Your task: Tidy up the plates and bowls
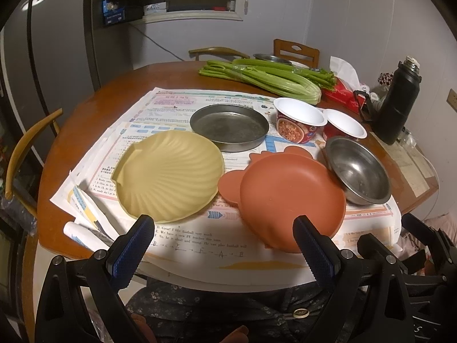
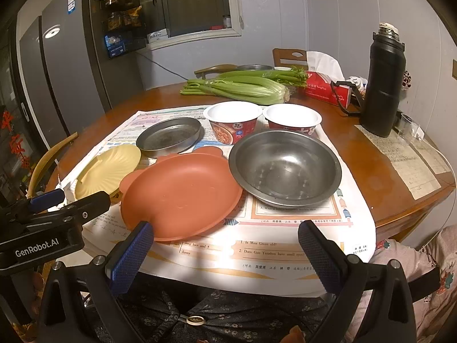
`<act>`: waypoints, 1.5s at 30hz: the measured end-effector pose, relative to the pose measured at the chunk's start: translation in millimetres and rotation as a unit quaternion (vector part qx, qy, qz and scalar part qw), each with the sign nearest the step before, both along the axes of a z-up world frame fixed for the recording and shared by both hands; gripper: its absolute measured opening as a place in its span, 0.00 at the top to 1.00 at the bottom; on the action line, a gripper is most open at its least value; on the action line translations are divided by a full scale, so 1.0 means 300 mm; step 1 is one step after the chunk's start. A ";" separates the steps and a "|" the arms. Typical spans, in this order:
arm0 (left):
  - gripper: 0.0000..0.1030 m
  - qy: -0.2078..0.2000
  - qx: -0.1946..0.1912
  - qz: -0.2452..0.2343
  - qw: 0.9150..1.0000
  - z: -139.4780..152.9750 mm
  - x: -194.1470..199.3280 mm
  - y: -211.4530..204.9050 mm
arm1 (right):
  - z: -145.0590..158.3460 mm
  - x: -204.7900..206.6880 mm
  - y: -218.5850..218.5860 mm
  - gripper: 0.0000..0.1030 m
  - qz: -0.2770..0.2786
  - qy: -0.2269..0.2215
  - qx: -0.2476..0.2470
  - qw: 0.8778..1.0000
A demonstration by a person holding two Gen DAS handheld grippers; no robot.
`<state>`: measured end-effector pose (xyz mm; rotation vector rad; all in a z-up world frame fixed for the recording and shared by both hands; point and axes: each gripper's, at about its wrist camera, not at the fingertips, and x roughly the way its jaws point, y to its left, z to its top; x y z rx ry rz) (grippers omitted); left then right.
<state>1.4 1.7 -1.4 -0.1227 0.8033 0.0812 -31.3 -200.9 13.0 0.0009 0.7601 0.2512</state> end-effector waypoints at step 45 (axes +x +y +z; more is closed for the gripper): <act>0.05 -0.011 -0.004 -0.007 1.000 0.020 -0.012 -0.008 | 0.023 -0.017 -0.001 0.00 0.008 -0.014 -0.002 1.000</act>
